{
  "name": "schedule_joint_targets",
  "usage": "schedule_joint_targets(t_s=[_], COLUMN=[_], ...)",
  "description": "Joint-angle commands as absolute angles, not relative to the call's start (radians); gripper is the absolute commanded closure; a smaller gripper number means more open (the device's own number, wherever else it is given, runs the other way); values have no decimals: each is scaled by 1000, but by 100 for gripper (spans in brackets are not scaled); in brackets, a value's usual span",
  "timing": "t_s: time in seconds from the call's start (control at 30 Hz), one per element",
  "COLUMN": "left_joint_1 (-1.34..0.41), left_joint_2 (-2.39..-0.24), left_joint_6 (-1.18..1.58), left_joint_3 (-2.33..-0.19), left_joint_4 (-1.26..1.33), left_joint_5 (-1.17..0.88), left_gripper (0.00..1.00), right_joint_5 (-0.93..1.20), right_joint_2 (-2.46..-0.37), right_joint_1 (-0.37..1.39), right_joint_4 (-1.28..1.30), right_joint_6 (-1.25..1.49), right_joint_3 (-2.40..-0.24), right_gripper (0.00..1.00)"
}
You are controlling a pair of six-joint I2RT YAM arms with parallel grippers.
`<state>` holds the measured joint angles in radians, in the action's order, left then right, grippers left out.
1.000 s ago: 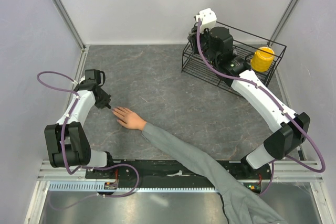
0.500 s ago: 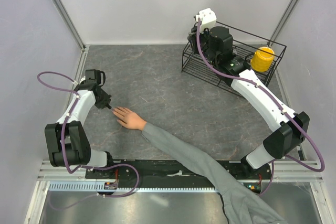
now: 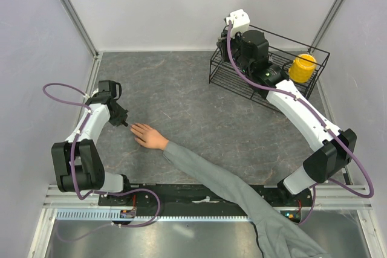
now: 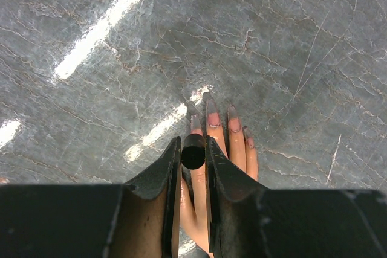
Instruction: Paint the nails
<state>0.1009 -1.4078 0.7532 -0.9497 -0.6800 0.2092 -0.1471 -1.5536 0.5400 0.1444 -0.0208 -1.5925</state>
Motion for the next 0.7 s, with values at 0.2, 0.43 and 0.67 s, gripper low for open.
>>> schedule_joint_targets(t_s=[0.2,0.43,0.67], left_joint_1=[109,109,112], left_joint_2=[-1427,-1433,-1443], left_joint_6=[805,802,805], left_joint_3=[-948,-956,-957], left_joint_4=[-657,-673,-661], left_joint_5=[239,256,259], left_gripper=[98,98,98], right_joint_5=[-133,-130,-126], right_joint_2=[-1559,-1563,-1565], right_joint_1=[532,528,522], right_joint_4=[120,118,120], right_joint_6=[-9,-8,-3], right_joint_3=[-1649,-1651,-1652], right_gripper=[100,100,100])
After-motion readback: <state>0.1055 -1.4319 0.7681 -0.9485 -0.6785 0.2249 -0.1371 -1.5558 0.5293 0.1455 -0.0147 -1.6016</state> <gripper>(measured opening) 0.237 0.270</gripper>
